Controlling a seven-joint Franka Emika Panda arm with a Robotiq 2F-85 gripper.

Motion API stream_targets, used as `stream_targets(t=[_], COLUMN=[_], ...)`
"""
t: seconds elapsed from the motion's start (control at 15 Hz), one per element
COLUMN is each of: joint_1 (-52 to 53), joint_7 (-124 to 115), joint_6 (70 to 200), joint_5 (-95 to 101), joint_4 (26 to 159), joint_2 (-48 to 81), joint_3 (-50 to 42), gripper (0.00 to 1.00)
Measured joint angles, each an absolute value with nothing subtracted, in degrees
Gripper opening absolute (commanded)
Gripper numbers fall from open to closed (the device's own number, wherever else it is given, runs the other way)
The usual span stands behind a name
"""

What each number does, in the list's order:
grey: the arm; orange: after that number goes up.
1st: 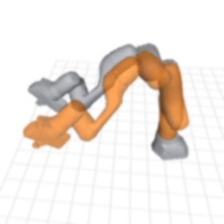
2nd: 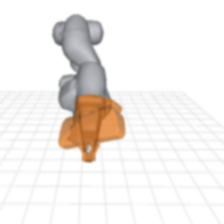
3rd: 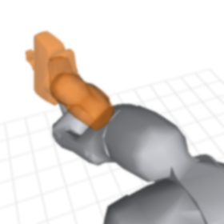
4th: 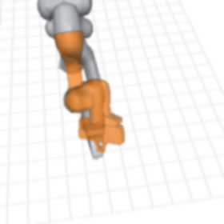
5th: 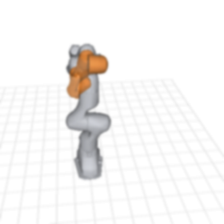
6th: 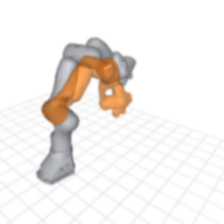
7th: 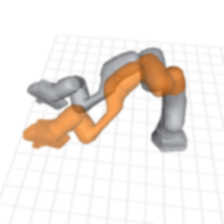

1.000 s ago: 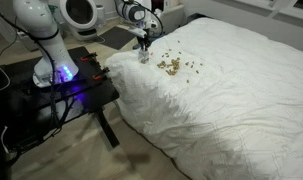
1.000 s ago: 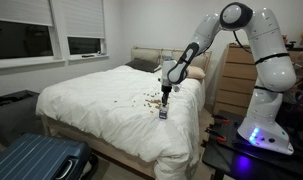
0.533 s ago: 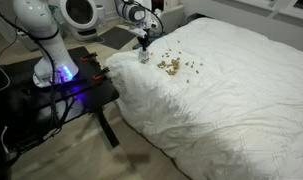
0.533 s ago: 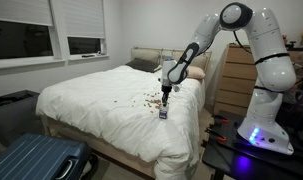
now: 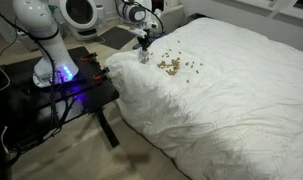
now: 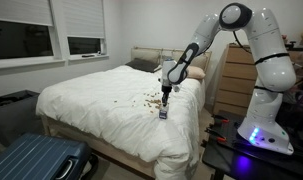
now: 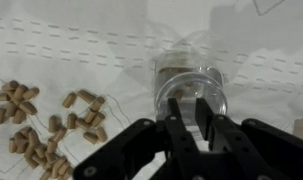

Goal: Pick some objects from the bed and put them in the clear bottle

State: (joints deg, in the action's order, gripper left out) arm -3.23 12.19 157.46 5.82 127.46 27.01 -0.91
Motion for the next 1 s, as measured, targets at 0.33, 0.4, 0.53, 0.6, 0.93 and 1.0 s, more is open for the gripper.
stream_targets(t=[0.33,0.4,0.53,0.6,0.93,1.0], joint_1=[-3.2,-3.2,-3.3,-3.5,-4.2,-4.2], joint_7=[12.2,12.2,12.2,12.2,12.2,12.2], joint_6=[157.4,157.3,156.8,156.3,154.7,154.4], joint_5=[5.8,5.8,5.7,5.7,5.4,5.4], joint_4=[127.4,127.3,127.0,126.7,125.6,125.5], joint_2=[27.1,27.1,27.0,26.8,25.2,24.9], joint_3=[-0.9,-0.9,-0.8,-0.7,-0.3,-0.3], gripper=[0.75,0.75,0.24,0.18,0.00,0.00])
